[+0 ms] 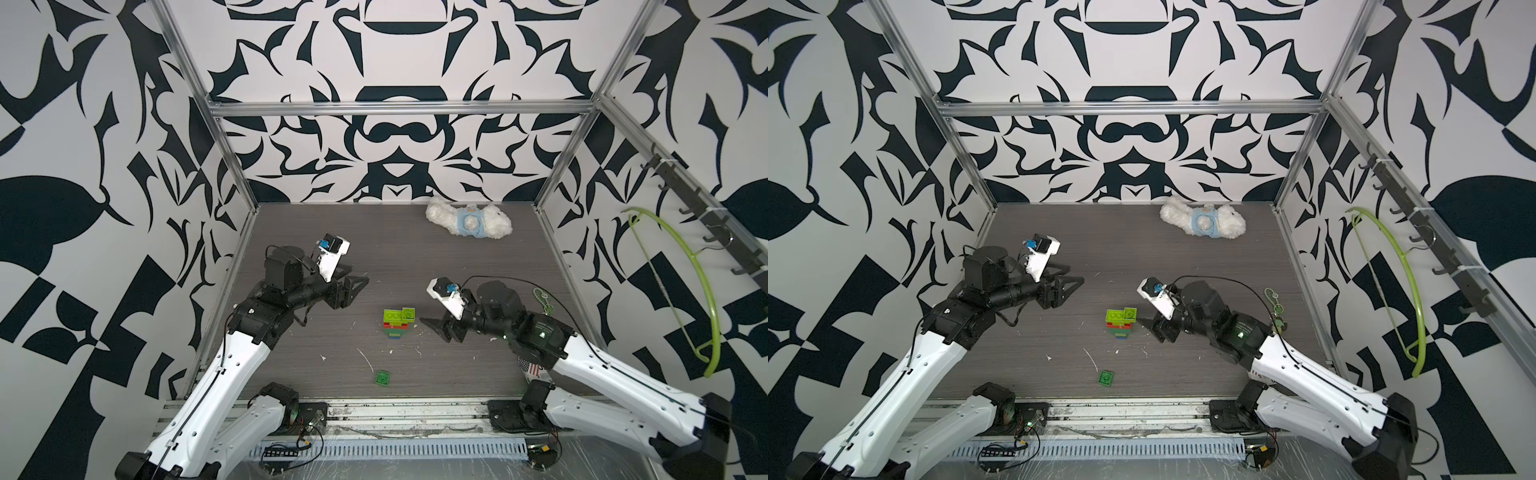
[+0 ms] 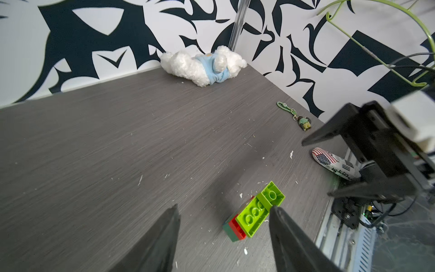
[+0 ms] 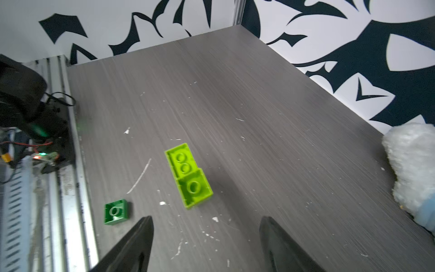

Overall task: Assemble a carrot with lego
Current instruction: Place the lego brick at the center of the board, then pick up the lego brick from the center of the board.

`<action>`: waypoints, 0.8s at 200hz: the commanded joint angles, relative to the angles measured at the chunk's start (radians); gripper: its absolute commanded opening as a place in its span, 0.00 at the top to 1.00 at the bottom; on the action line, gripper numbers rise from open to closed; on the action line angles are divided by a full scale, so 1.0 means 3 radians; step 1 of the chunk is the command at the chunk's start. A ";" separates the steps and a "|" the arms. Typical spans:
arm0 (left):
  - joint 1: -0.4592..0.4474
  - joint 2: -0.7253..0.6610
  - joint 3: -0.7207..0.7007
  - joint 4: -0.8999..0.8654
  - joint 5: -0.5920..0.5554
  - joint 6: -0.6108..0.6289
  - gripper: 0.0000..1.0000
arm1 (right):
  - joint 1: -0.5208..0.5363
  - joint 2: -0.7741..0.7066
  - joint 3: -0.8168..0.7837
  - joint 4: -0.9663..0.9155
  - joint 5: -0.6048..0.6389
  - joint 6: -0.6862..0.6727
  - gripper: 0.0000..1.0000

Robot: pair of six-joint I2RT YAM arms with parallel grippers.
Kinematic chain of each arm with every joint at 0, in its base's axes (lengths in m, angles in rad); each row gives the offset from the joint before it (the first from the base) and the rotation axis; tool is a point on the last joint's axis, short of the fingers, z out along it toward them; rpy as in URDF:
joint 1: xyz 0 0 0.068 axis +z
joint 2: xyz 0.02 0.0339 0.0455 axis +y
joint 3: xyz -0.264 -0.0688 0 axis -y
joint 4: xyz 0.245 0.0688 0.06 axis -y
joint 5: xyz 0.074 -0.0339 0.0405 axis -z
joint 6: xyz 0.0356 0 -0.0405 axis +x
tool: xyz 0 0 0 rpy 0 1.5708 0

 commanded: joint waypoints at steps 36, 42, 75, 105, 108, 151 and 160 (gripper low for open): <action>-0.0757 -0.0165 -0.0052 -0.1159 0.0132 0.1727 0.28 | 0.0054 -0.0291 -0.0095 -0.0246 0.0454 0.0376 0.23; -0.0832 -0.0090 -0.0036 -0.1392 0.0131 0.1993 0.28 | -0.0087 -0.0324 -0.0101 -0.0243 0.0327 0.0393 0.23; -0.1420 0.0333 -0.0217 -0.1738 -0.0204 0.2554 0.27 | -0.1087 -0.0416 -0.0093 -0.0258 -0.0422 0.0590 0.23; -0.2016 0.0767 -0.0518 -0.1265 -0.0859 0.2384 0.25 | -0.1469 -0.0305 -0.0046 -0.0307 -0.0711 0.0526 0.23; -0.2054 0.0828 -0.0534 -0.1225 -0.0908 0.2358 0.25 | -0.1477 -0.0295 -0.0046 -0.0304 -0.0717 0.0519 0.23; -0.2331 0.1512 -0.0575 -0.0720 -0.1243 0.2067 0.26 | -0.1495 -0.0209 -0.0070 -0.0301 -0.0832 0.0503 0.24; -0.2346 0.1567 -0.0569 -0.0640 -0.1322 0.2025 0.26 | -0.1497 -0.0216 -0.0072 -0.0306 -0.0849 0.0505 0.24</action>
